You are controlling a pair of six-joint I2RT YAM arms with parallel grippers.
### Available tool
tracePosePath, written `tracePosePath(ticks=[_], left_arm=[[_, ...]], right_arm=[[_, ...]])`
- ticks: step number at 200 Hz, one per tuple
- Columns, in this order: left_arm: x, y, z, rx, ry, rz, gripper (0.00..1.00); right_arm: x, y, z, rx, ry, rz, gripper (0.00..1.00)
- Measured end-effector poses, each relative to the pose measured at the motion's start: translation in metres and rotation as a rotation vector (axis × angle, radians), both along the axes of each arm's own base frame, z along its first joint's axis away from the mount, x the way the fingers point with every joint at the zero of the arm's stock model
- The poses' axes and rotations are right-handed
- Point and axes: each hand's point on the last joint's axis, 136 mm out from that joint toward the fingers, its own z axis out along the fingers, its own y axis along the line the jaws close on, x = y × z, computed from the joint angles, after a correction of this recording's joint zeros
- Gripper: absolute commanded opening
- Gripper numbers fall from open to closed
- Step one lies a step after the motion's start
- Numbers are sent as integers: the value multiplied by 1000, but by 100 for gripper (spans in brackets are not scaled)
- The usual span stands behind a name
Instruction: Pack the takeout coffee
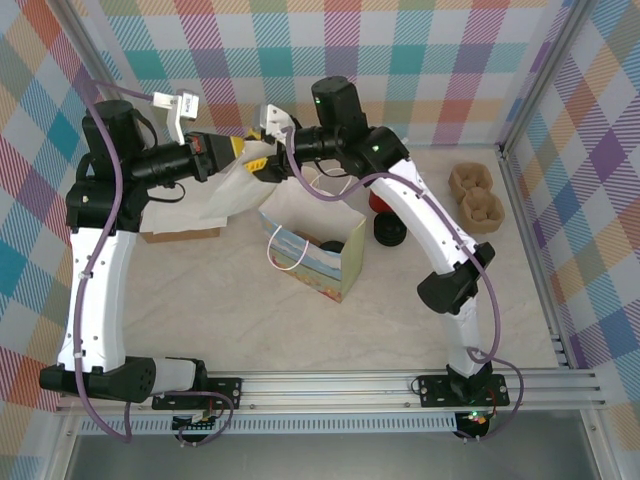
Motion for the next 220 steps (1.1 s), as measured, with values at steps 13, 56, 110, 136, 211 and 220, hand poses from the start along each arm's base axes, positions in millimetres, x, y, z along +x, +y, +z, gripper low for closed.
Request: tracePosePath(ticks=[13,56,110,136,211,220], left_arm=[[-3,0,2,0,-7,0,0],[-7,2,7,3,-29,8,31],[-17,12,22,11,-108,87,72],[-37,23,37,18,-208,159,76],[-50,63,20,70,-300,419,80],[-46,65,13,78,-283,433,80]], right_arm=[[-1,-2,-6,-21,20,-3,26],[0,-4,-11,-49,38,-25,0],[6,-22,4,-56,56,-156,0],[1,-45,33,-19,65,-256,0],[-39,-118,90,42,151,-458,0],[-39,-121,84,25,167,-469,0]])
